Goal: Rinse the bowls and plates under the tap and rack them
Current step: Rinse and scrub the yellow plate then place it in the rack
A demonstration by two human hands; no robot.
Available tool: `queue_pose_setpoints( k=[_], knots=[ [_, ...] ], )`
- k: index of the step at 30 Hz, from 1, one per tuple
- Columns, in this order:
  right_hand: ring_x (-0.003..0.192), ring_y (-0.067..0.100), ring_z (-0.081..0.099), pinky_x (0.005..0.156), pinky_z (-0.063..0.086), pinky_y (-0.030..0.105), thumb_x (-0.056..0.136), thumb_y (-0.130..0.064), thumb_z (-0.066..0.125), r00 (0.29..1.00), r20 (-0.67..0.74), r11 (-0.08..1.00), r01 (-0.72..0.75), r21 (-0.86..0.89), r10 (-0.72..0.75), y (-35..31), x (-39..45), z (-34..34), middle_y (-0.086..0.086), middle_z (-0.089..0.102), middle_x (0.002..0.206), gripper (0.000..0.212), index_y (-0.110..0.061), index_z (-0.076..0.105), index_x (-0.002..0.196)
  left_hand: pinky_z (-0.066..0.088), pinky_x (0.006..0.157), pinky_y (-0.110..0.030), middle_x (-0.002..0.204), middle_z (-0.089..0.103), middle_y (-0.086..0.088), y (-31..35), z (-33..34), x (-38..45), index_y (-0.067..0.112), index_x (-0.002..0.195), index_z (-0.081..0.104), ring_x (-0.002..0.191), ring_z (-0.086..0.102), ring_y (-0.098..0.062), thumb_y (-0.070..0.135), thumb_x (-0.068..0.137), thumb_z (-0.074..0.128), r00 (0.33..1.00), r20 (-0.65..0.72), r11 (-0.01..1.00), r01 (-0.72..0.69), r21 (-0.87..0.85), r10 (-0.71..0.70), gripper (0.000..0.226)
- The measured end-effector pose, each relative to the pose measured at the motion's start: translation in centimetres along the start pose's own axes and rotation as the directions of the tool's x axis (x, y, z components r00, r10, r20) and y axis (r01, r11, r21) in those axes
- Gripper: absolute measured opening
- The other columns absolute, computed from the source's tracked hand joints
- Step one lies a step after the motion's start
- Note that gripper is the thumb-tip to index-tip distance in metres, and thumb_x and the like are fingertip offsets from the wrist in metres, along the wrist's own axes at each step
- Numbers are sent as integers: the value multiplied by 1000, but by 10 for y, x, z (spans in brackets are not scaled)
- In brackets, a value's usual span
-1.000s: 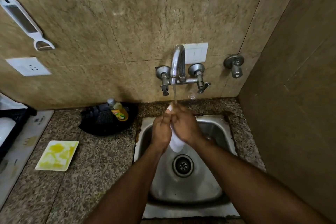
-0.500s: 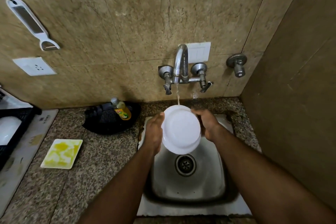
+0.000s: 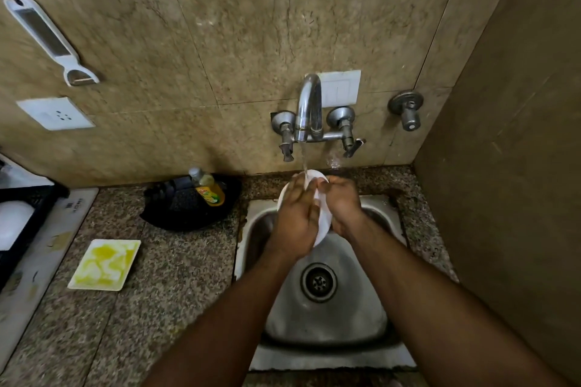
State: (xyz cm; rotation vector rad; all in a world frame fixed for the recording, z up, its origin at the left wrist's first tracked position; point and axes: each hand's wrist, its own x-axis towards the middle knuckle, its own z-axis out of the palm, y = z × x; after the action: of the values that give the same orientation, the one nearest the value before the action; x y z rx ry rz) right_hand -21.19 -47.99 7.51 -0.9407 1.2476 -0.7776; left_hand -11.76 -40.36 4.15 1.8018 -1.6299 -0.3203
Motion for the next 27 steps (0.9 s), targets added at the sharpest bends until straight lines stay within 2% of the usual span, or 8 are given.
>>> queue_pose_setpoints(
  k=[2, 5, 10, 13, 16, 22, 25, 27],
  knots=[
    [96, 37, 70, 93, 55, 43, 99, 0, 54, 1000, -14, 1000, 8, 20, -8, -1, 1, 2, 25, 73, 104, 20, 3, 73, 96, 16, 129, -35, 165, 32, -13, -5, 7, -5, 4, 155, 39, 157, 20, -25, 22, 108, 38, 994, 0, 994, -112, -13, 112, 51],
    [107, 49, 66, 97, 52, 51, 99, 5, 50, 999, -42, 999, 24, 35, -22, 5, -5, 8, 38, 67, 110, 21, 15, 69, 99, 23, 127, -38, 162, 38, -14, -13, 7, -3, 6, 155, 41, 154, 29, -25, 28, 109, 32, 997, 13, 997, -75, 29, 74, 52],
    [82, 29, 70, 81, 58, 43, 94, -1, 59, 996, -90, 997, 17, 70, -11, 12, -21, 18, 13, 75, 84, 27, -12, 74, 75, 42, 114, -35, 143, 61, -10, -25, 1, 24, 12, 139, 62, 133, 55, -24, 41, 100, 39, 975, 132, 959, 204, -198, -180, 54],
    [82, 32, 71, 83, 59, 49, 94, -5, 61, 995, -90, 998, 54, 14, -53, 7, -26, 23, 14, 76, 85, 25, -13, 73, 73, 51, 91, -21, 116, 74, 0, -21, -14, 43, 20, 110, 73, 103, 68, -15, 48, 81, 53, 846, 304, 703, 534, -470, -439, 45],
    [83, 33, 75, 82, 61, 52, 96, -18, 61, 995, -54, 996, 86, -37, -88, -3, -24, 24, 9, 78, 83, 24, -13, 77, 80, 54, 92, -37, 108, 76, -12, -30, -11, 43, 19, 98, 81, 98, 71, -27, 53, 68, 77, 757, 438, 324, 620, -714, -485, 46],
    [90, 39, 74, 84, 61, 54, 102, -34, 60, 993, 103, 990, -69, 121, 57, -13, -28, 19, 20, 77, 95, 30, -9, 75, 99, 55, 99, -51, 114, 75, -18, -31, 8, 32, 15, 113, 75, 106, 72, -37, 67, 61, 84, 685, 367, 249, 625, -740, -629, 74],
    [97, 37, 72, 81, 60, 44, 101, -15, 59, 971, 230, 980, -109, 164, 70, -2, -37, 11, 16, 75, 107, 23, -9, 71, 119, 57, 84, -44, 99, 74, -19, -16, -3, 43, 13, 112, 73, 90, 71, -34, 67, 82, 68, 554, 501, -12, 662, -749, -665, 62],
    [93, 32, 71, 76, 60, 38, 99, -7, 60, 967, 253, 999, -23, 31, 15, 11, -41, 4, 15, 75, 107, 25, -5, 69, 122, 53, 75, -38, 97, 70, -16, -11, -9, 53, 14, 116, 70, 87, 67, -30, 68, 88, 60, 518, 530, -60, 675, -735, -672, 61]
  ],
)
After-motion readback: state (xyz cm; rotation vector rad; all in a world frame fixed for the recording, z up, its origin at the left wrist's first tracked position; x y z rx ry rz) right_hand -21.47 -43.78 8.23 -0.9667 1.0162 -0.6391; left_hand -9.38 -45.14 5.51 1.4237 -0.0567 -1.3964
